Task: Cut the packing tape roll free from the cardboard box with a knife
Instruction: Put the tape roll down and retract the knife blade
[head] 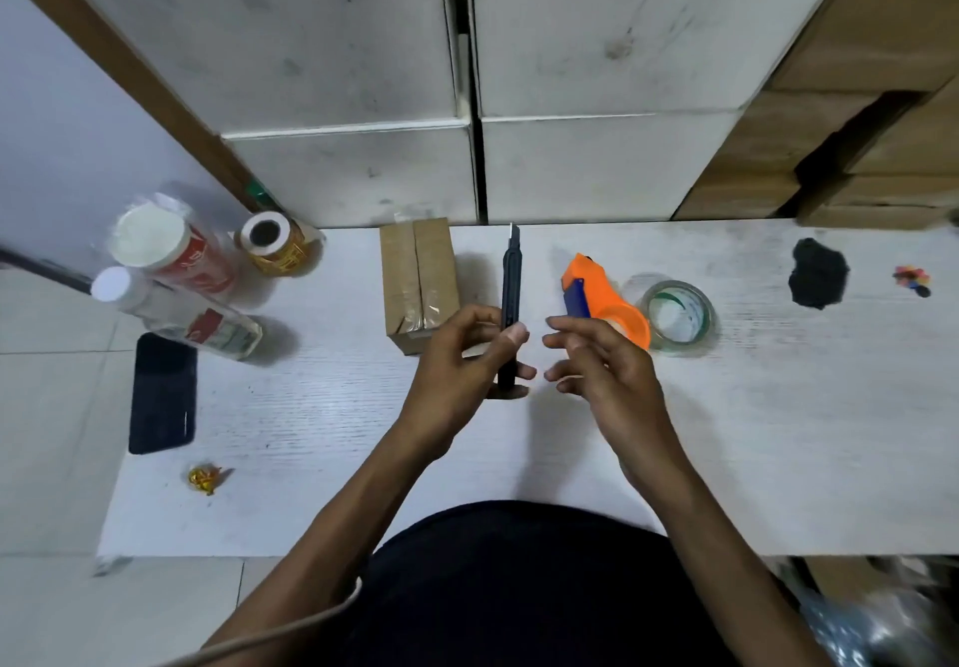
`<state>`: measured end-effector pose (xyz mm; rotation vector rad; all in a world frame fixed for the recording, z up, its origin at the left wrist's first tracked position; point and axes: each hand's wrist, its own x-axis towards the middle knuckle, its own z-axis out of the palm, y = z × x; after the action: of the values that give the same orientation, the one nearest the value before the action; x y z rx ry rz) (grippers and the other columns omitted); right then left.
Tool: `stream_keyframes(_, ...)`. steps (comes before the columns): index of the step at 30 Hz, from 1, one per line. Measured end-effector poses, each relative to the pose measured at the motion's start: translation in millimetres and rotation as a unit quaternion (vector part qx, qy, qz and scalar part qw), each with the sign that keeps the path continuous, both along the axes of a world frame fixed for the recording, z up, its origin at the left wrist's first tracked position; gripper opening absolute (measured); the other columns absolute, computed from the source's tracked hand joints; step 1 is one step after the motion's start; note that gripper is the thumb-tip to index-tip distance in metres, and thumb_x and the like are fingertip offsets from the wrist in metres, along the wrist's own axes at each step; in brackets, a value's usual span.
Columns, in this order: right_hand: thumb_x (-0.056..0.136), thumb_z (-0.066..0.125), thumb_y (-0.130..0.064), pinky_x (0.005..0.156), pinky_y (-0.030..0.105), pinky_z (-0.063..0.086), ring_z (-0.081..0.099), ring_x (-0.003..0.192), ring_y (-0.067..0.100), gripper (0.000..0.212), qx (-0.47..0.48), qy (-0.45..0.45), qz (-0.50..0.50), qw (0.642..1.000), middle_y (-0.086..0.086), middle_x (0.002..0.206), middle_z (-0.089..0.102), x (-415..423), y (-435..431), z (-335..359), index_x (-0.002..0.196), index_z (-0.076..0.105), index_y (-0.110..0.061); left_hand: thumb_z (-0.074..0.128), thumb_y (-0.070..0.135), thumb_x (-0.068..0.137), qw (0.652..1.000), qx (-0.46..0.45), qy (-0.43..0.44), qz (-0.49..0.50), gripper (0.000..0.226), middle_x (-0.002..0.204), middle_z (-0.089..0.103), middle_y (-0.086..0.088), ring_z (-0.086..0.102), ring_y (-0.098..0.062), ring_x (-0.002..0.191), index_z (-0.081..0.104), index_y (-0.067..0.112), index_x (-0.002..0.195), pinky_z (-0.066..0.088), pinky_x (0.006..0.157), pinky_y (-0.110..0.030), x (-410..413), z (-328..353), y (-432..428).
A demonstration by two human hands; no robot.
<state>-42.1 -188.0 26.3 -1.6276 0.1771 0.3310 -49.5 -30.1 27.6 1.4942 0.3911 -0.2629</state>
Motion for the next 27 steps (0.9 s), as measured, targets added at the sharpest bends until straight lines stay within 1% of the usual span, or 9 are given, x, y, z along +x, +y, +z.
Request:
stream_keyframes(2, 0.103, 0.045, -0.016, 0.064, 0.019, 0.050, 0.061, 0.064, 0.009, 0.026, 0.008, -0.020, 0.037, 0.999, -0.017, 0.088, 0.072, -1, 16, 18, 0.111, 0.068, -0.026, 0.063, 0.018, 0.098, 0.999, 0.014, -0.031, 0.004, 0.012, 0.104, 0.072, -0.019, 0.074, -0.021, 0.071, 0.054, 0.012, 0.103, 0.063, 0.061, -0.039, -10, 23, 7)
stream_keyframes(6, 0.103, 0.044, -0.024, 0.058, 0.017, 0.042, 0.047, 0.055, 0.007, 0.026, 0.033, -0.049, 0.063, 0.996, -0.022, 0.073, 0.063, -2, 36, 53, 0.106, 0.068, -0.034, 0.068, 0.017, 0.093, 0.996, 0.045, -0.074, 0.035, 0.010, 0.089, 0.076, -0.011, 0.076, -0.025, 0.071, 0.063, 0.016, 0.102, 0.061, 0.057, -0.035, -31, 63, 18)
stream_keyframes(9, 0.104, 0.043, -0.027, 0.057, 0.019, 0.037, 0.039, 0.054, 0.005, 0.027, 0.074, -0.055, 0.085, 0.992, -0.020, 0.060, 0.058, -6, 46, 72, 0.108, 0.070, -0.026, 0.067, 0.031, 0.086, 0.995, 0.039, -0.090, 0.027, 0.021, 0.084, 0.077, -0.007, 0.077, -0.023, 0.070, 0.070, 0.021, 0.105, 0.061, 0.056, -0.033, -45, 89, 19)
stream_keyframes(12, 0.099, 0.043, -0.031, 0.056, 0.022, 0.035, 0.042, 0.054, 0.001, 0.033, 0.102, -0.083, 0.101, 0.986, -0.014, 0.072, 0.065, -10, 52, 88, 0.111, 0.072, -0.022, 0.061, 0.040, 0.083, 0.993, 0.035, -0.104, 0.034, 0.033, 0.085, 0.078, -0.006, 0.077, -0.021, 0.069, 0.072, 0.020, 0.108, 0.061, 0.054, -0.031, -53, 109, 18)
stream_keyframes(15, 0.097, 0.044, -0.032, 0.057, 0.029, 0.038, 0.048, 0.057, 0.002, 0.033, 0.118, -0.099, 0.114, 0.981, 0.004, 0.074, 0.062, -14, 57, 97, 0.110, 0.072, -0.022, 0.058, 0.046, 0.083, 0.991, 0.045, -0.114, 0.055, 0.035, 0.078, 0.077, -0.004, 0.076, -0.020, 0.065, 0.073, 0.016, 0.096, 0.059, 0.050, -0.029, -57, 120, 19)
stream_keyframes(17, 0.097, 0.046, -0.034, 0.059, 0.035, 0.041, 0.048, 0.063, 0.011, 0.031, 0.134, -0.107, 0.125, 0.977, 0.013, 0.072, 0.057, -15, 57, 102, 0.109, 0.073, -0.024, 0.062, 0.049, 0.087, 0.990, 0.047, -0.120, 0.059, 0.036, 0.075, 0.076, -0.003, 0.076, -0.020, 0.063, 0.074, 0.015, 0.090, 0.058, 0.049, -0.028, -58, 124, 21)
stream_keyframes(19, 0.098, 0.046, -0.033, 0.060, 0.033, 0.045, 0.046, 0.066, 0.021, 0.030, 0.148, -0.110, 0.142, 0.973, 0.026, 0.079, 0.056, -15, 56, 108, 0.107, 0.074, -0.027, 0.062, 0.046, 0.089, 0.990, 0.034, -0.122, 0.054, 0.034, 0.076, 0.076, -0.004, 0.076, -0.021, 0.063, 0.074, 0.014, 0.086, 0.057, 0.049, -0.028, -60, 125, 21)
stream_keyframes(22, 0.099, 0.044, -0.028, 0.059, 0.031, 0.045, 0.043, 0.064, 0.025, 0.031, 0.158, -0.126, 0.162, 0.966, 0.015, 0.080, 0.065, -12, 54, 114, 0.101, 0.075, -0.028, 0.059, 0.042, 0.087, 0.991, 0.018, -0.124, 0.053, 0.034, 0.075, 0.075, -0.005, 0.076, -0.023, 0.062, 0.074, 0.012, 0.083, 0.058, 0.050, -0.028, -61, 127, 21)
stream_keyframes(27, 0.099, 0.045, -0.026, 0.058, 0.032, 0.045, 0.048, 0.063, 0.033, 0.031, 0.124, -0.148, 0.158, 0.968, 0.031, 0.085, 0.059, -7, 54, 116, 0.094, 0.075, -0.029, 0.062, 0.038, 0.089, 0.991, 0.010, -0.122, 0.049, 0.028, 0.077, 0.075, -0.005, 0.076, -0.023, 0.063, 0.075, 0.014, 0.086, 0.058, 0.050, -0.028, -58, 127, 21)
